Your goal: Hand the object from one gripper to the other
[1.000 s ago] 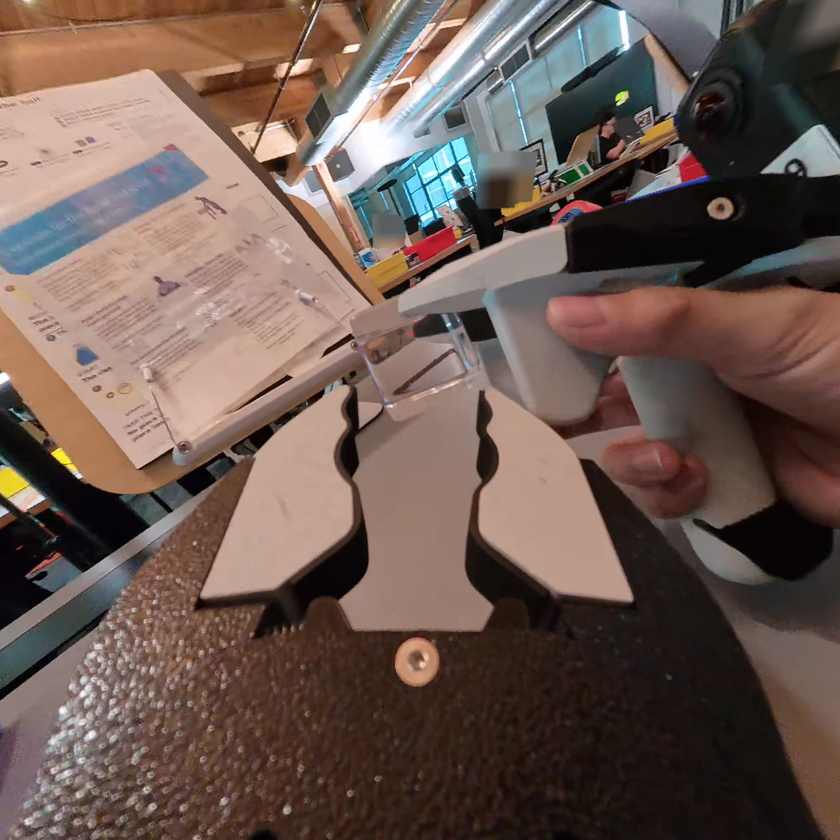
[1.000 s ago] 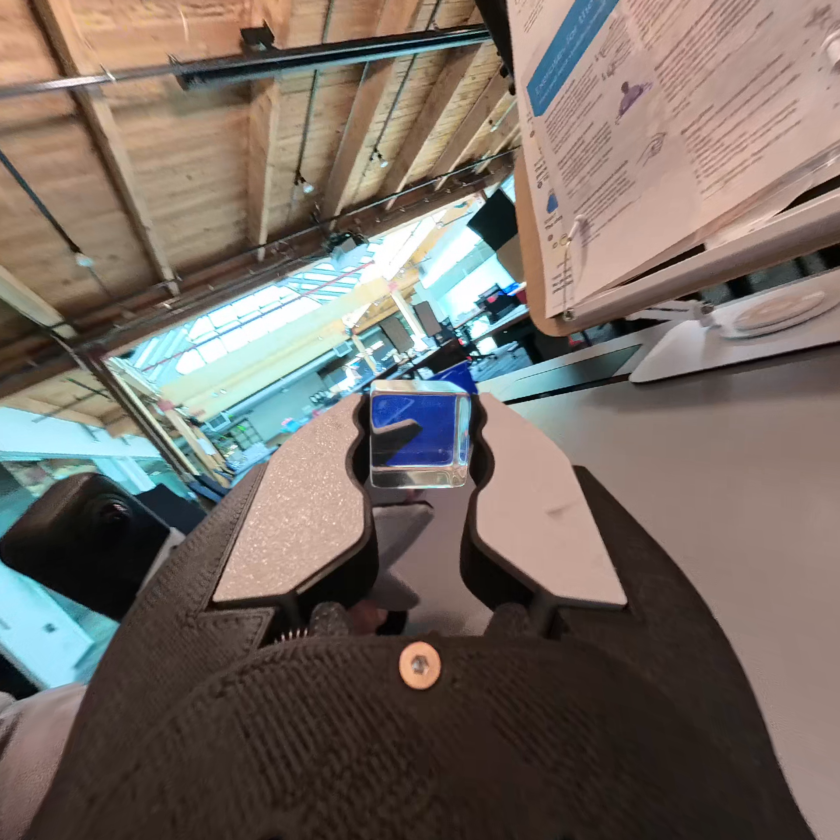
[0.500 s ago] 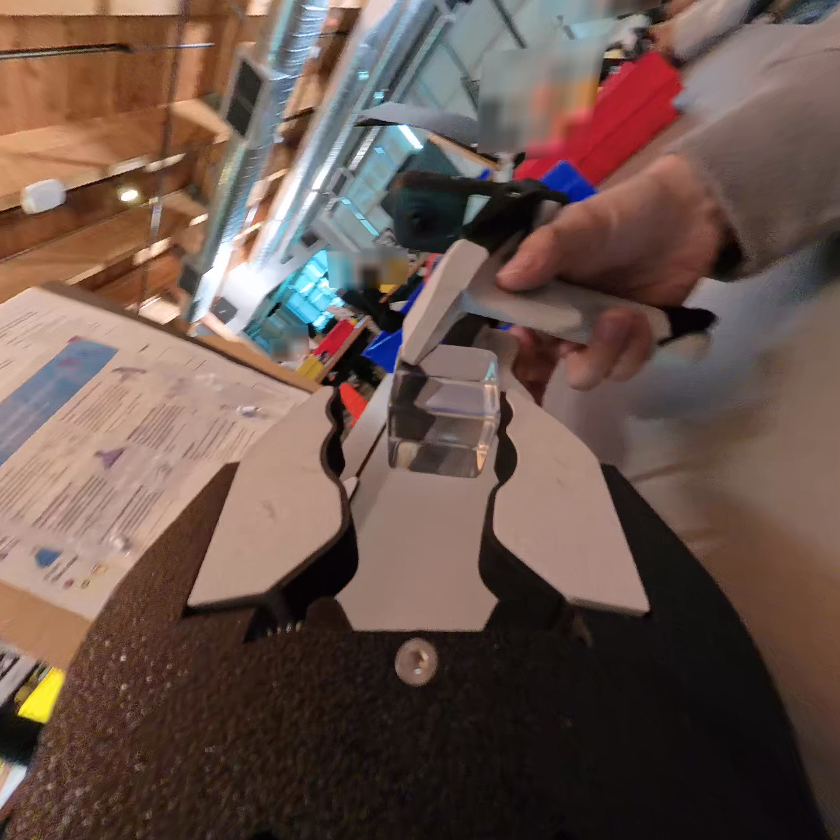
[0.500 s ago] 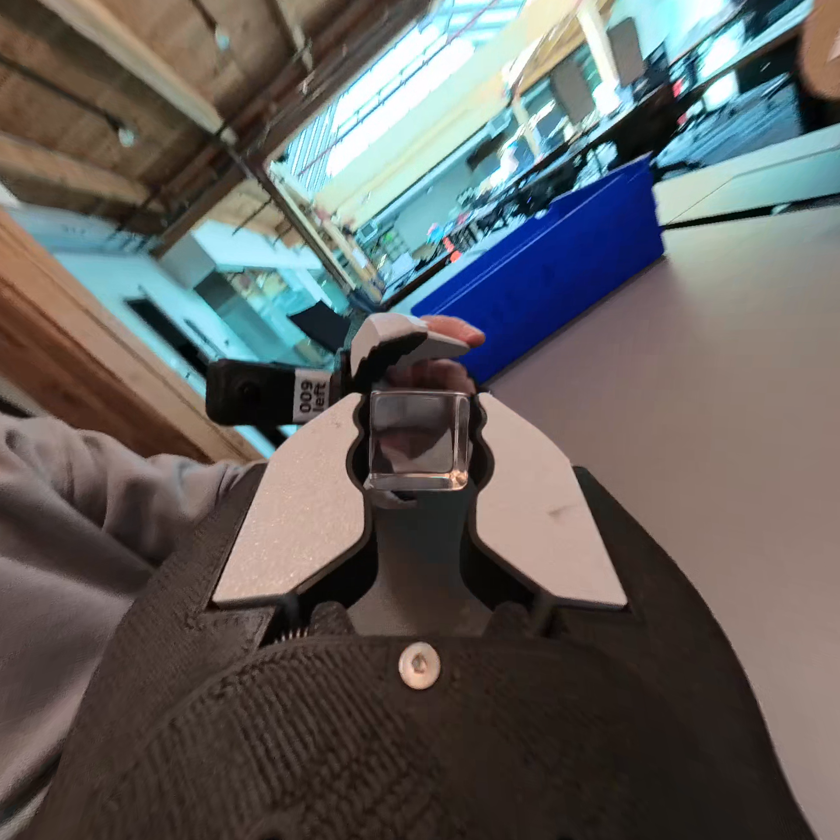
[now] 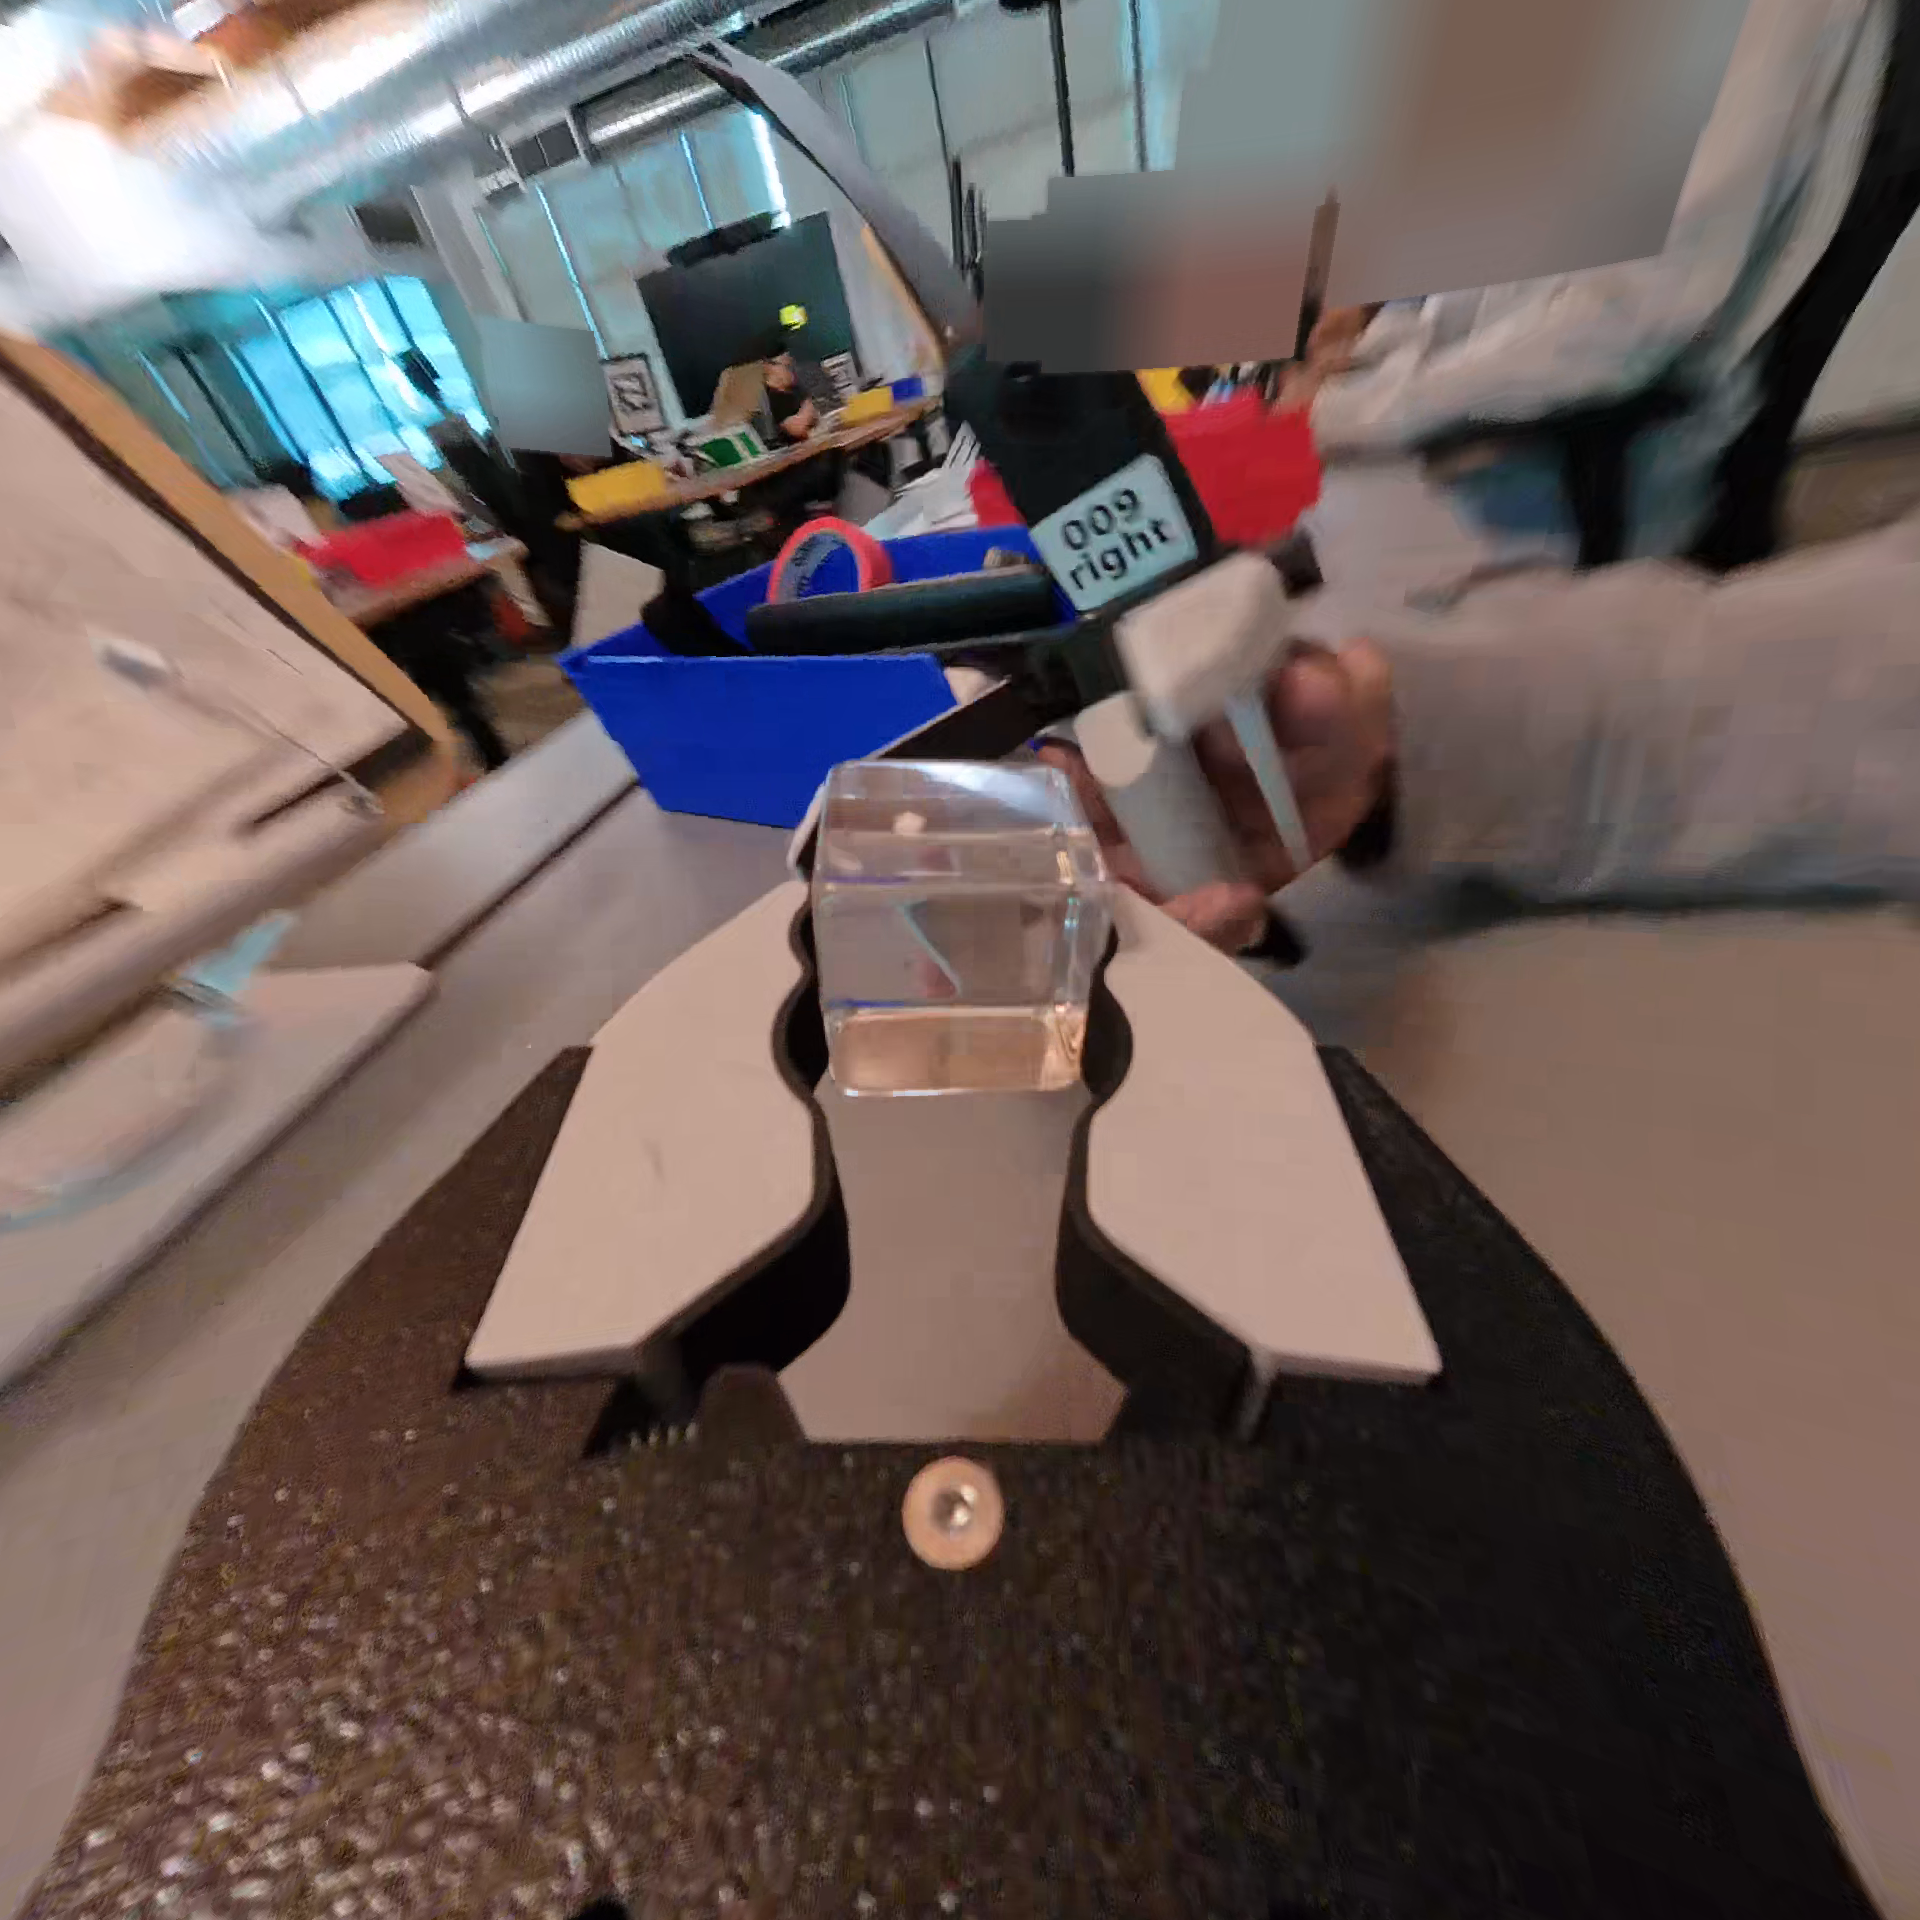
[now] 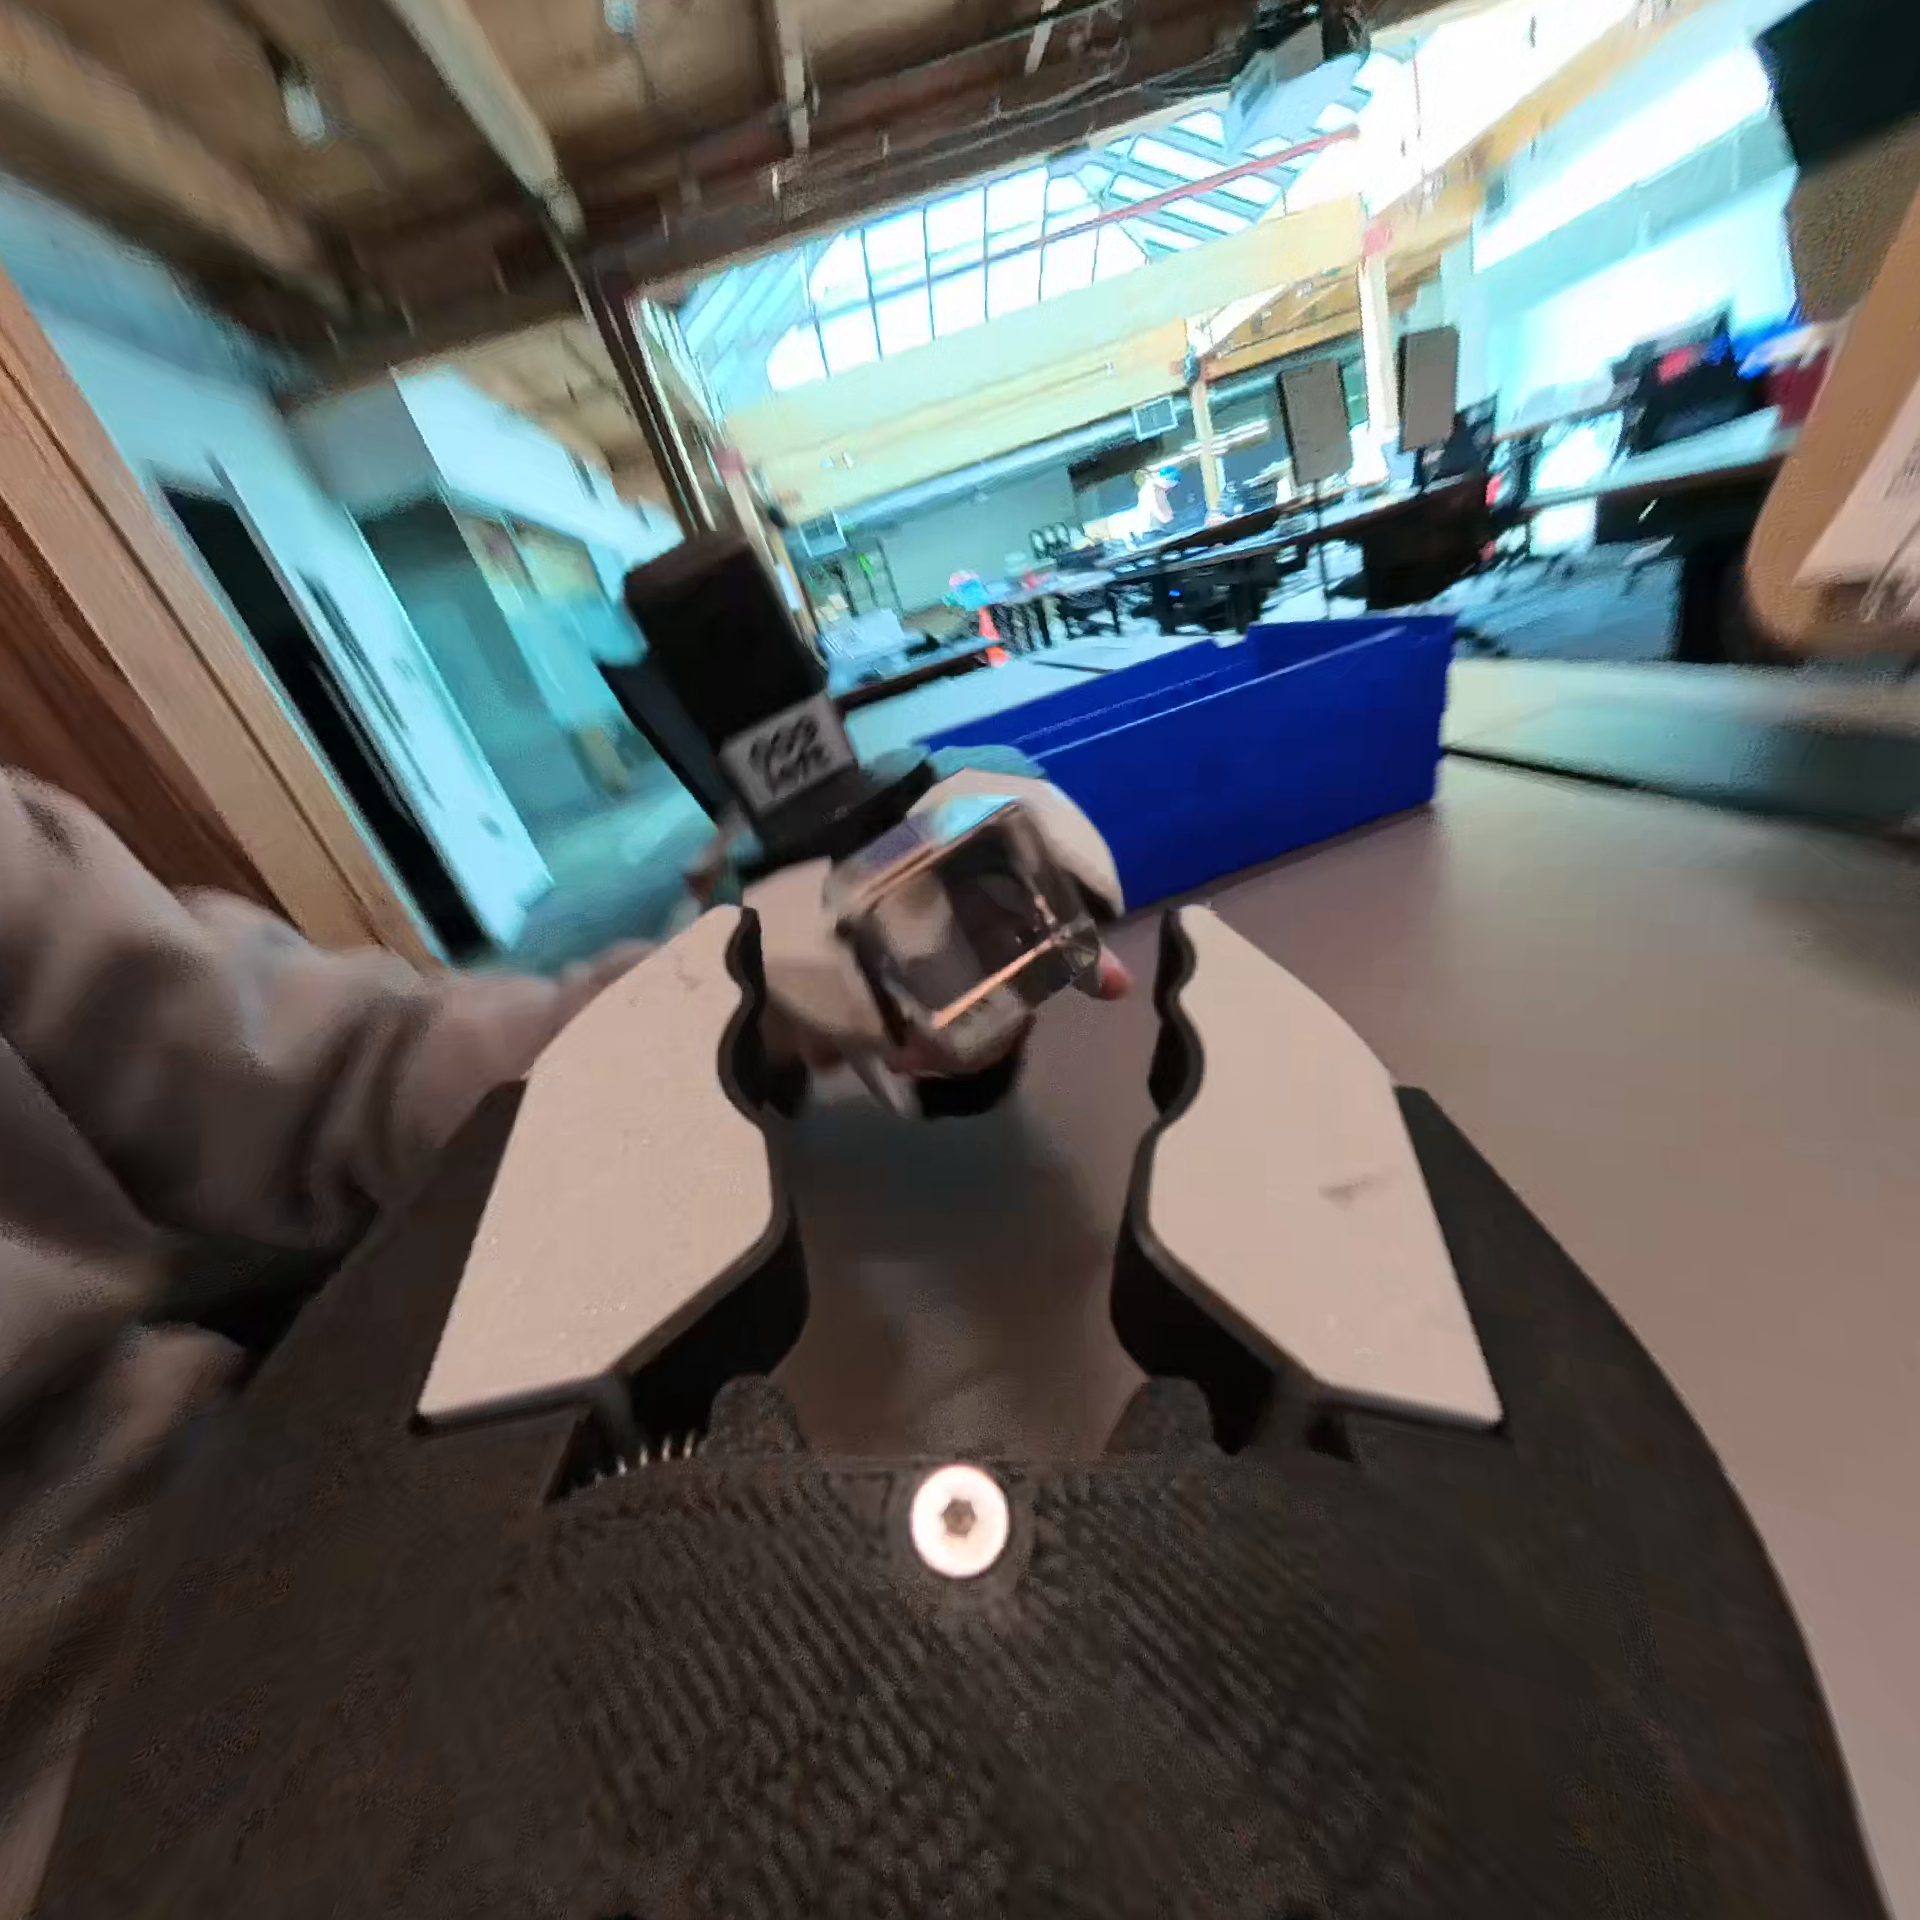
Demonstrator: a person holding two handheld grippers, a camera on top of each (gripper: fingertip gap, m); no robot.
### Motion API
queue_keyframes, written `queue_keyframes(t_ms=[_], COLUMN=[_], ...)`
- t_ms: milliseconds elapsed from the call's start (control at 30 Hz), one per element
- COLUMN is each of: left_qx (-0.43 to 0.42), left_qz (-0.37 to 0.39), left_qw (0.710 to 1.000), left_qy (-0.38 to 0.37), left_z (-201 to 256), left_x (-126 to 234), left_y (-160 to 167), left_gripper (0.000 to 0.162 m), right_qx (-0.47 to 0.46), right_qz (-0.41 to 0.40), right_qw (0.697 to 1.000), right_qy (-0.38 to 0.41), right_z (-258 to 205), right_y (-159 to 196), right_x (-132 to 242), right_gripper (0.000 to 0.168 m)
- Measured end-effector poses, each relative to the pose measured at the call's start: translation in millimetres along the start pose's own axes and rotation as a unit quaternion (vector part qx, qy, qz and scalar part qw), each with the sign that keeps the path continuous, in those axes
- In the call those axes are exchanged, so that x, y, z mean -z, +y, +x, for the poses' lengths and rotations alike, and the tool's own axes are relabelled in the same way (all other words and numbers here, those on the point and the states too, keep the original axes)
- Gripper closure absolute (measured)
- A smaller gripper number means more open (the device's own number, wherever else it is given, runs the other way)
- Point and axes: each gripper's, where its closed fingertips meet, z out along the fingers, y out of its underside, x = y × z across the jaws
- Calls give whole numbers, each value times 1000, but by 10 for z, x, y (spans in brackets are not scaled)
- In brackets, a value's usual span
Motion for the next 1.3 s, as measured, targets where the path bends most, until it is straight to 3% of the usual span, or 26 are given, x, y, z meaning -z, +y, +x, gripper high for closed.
queue_keyframes(t_ms=[100, 200, 233, 300, 500, 633, 767, 833, 900, 967, 1100, 1133, 1300], left_qx=[209, 392, 416, 426, 422, 449, 458, 462, 458, 426, 319, 298, 224], left_qz=[8, 9, 6, -32, -98, -82, -78, -73, -66, -68, -89, -83, -136], left_qw=[976, 909, 895, 885, 860, 839, 831, 831, 844, 884, 943, 950, 956], left_qy=[57, 140, 159, 183, 268, 296, 306, 302, 271, 180, -23, -51, -135], left_z=[-69, -32, 4, 114, 481, 529, 544, 523, 439, 231, -202, -241, -248], left_x=[61, 91, 97, 86, 73, 62, 61, 53, 19, -53, -89, -96, -163], left_y=[-12, -12, 1, 99, 197, 159, 157, 150, 172, 279, 439, 414, 542], left_gripper=[116, 116, 116, 116, 116, 116, 116, 116, 116, 113, 92, 92, 92], right_qx=[225, 484, 541, 586, 561, 557, 550, 543, 539, 564, 628, 629, 630], right_qz=[-66, -90, -109, -151, -134, -145, -142, -147, -173, -219, -366, -391, -427], right_qw=[970, 857, 819, 780, 809, 815, 819, 822, 815, 775, 612, 591, 553], right_qy=[63, 154, 159, 156, 109, 68, 81, 87, 120, 182, 313, 321, 339], right_z=[36, 119, 113, 123, -61, -159, -132, -111, -5, 214, 723, 784, 841], right_y=[88, 86, 140, 281, 372, 503, 483, 473, 461, 450, 439, 474, 522], right_x=[39, 39, 17, -44, -150, -169, -180, -180, -168, -105, 188, 228, 249], right_gripper=[87, 83, 84, 79, 73, 101, 120, 121, 121, 122, 122, 121, 121])
